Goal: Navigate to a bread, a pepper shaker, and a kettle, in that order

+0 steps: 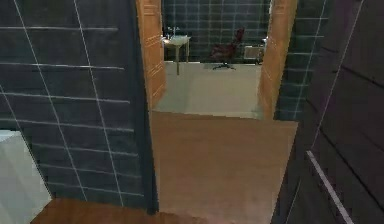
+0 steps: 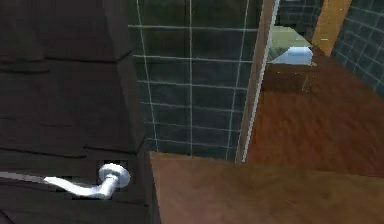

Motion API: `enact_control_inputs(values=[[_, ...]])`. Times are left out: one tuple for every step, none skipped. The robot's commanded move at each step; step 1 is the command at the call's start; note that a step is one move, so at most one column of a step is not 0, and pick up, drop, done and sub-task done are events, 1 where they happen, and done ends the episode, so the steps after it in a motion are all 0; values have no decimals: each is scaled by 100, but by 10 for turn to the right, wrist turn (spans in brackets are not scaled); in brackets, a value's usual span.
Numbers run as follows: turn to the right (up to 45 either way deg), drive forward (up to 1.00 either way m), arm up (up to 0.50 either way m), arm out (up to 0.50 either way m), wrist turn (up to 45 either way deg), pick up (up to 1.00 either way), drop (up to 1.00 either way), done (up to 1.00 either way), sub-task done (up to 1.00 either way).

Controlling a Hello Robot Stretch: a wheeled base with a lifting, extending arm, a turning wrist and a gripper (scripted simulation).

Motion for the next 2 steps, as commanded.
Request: enact_control_inputs(values=[[30, 0, 0, 0, 0, 0, 0, 0, 0], [0, 100, 0, 0, 0, 0, 0, 0, 0]])
